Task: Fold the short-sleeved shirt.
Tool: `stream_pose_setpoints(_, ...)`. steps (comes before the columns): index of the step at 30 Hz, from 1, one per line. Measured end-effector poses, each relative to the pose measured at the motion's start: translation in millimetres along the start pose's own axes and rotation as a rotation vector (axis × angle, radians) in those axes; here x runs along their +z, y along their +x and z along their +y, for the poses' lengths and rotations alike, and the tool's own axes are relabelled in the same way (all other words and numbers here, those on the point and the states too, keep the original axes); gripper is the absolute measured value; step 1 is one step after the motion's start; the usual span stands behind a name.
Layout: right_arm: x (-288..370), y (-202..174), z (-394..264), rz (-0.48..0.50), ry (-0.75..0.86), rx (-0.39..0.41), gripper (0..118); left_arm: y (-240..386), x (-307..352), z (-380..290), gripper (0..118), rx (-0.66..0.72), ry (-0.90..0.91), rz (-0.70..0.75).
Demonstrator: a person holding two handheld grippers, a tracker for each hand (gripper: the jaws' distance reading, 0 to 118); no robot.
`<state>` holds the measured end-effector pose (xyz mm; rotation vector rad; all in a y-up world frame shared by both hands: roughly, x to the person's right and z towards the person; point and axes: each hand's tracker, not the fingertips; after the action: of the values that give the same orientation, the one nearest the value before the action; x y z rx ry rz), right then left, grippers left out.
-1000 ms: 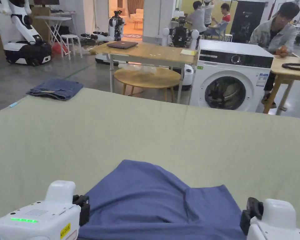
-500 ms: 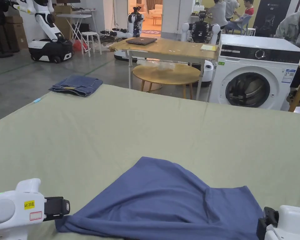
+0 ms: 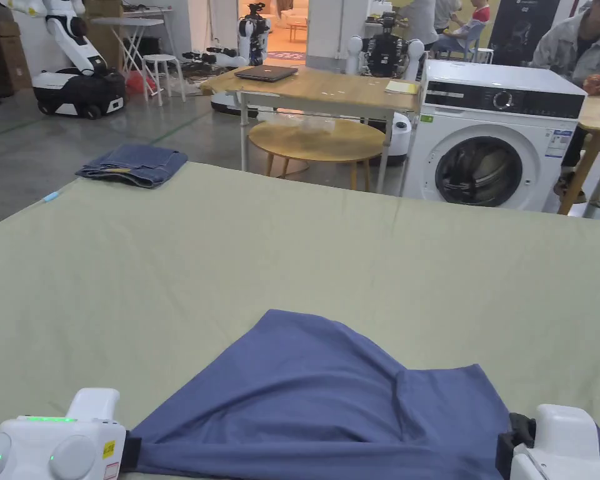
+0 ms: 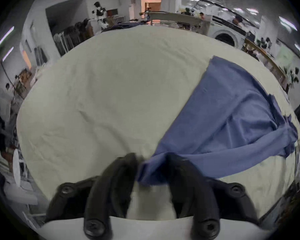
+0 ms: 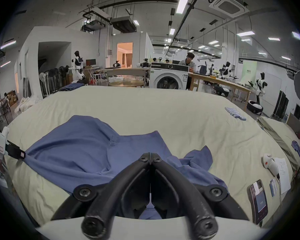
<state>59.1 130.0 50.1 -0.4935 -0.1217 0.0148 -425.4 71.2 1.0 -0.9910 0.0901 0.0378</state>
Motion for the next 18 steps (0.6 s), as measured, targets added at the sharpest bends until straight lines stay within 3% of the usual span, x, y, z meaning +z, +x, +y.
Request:
stream_pose_setpoints(6, -30, 33, 33, 0.005, -0.084, -0.024, 1, -5, 9, -2, 0, 0.011, 0.017, -0.051)
stream_pose_setpoints(7, -40, 38, 40, 0.004, -0.106, -0.015, 9, -7, 11, -2, 0, 0.02, 0.019, -0.057)
stream_pose_setpoints(8, -53, 45, 48, 0.023, -0.118, -0.022, 24, -9, 14, -3, 0, 0.023, 0.029, -0.062)
stream_pose_setpoints(10, -85, 52, 62, 0.06, -0.217, -0.026, 29, -13, 17, -3, 0, 0.035, 0.046, -0.076)
stream_pose_setpoints(11, -101, 53, 66, 0.055, -0.258, -0.025, 40, -15, 19, -3, 0, 0.04, 0.044, -0.082)
stream_pose_setpoints(12, -119, 54, 69, 0.058, -0.297, -0.012, 61, -16, 21, -3, 0, 0.061, 0.061, -0.093)
stream_pose_setpoints(13, -136, 52, 70, 0.061, -0.326, -0.009, 69, -18, 22, -3, 0, 0.072, 0.069, -0.107)
stream_pose_setpoints(18, -203, 38, 65, 0.108, -0.504, -0.019, 70, -20, 21, -2, 0, 0.092, 0.069, -0.116)
